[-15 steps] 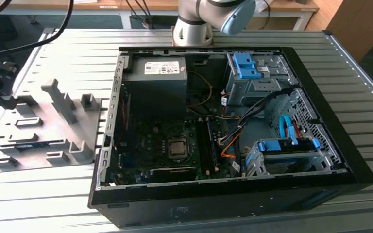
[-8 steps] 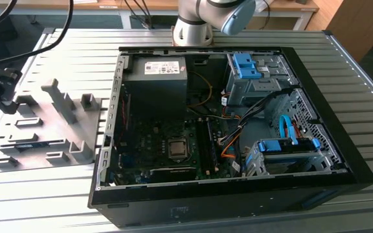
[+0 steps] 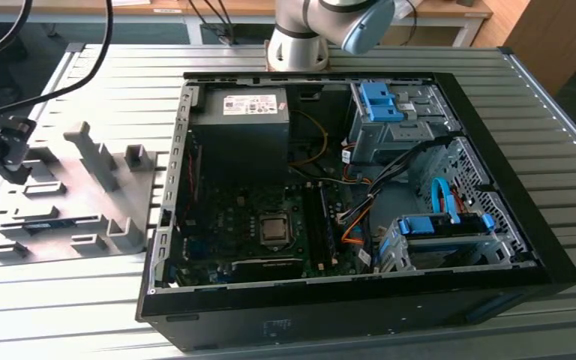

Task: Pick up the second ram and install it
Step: 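Reach for the second ram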

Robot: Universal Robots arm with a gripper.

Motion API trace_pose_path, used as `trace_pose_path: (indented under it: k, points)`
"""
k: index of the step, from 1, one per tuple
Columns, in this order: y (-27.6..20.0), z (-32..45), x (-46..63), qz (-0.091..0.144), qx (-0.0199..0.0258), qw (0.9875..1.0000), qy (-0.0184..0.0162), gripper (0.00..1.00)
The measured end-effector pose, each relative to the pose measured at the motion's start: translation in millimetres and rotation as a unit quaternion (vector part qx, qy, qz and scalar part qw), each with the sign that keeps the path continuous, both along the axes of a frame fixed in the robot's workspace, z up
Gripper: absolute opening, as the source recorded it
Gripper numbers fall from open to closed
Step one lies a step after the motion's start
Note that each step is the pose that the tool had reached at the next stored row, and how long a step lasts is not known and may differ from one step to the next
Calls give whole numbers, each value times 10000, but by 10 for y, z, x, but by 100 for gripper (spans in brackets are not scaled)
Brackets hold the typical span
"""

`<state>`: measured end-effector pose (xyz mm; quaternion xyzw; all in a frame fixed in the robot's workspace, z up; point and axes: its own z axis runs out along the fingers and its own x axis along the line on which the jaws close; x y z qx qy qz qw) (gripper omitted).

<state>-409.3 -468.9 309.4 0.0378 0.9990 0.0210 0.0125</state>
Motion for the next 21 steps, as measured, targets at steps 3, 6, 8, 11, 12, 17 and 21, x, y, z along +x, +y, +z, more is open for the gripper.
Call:
trace_pose_path:
  k: [3, 6, 8, 11, 12, 17, 21]
  points:
    - [-6, -37, -14, -1, 0, 10000, 0, 10]
    - [-10, -75, -30, -1, 0, 10000, 0, 10]
    - [-14, -99, -40, 0, 0, 10000, 0, 10]
    - [-18, -141, -54, -1, 1, 10000, -1, 10]
    - [-20, -156, -58, -1, 1, 10000, 0, 10]
    - [-28, -233, -78, 0, 0, 10000, 0, 10]
    - [-34, -290, -96, -1, 0, 10000, 0, 10]
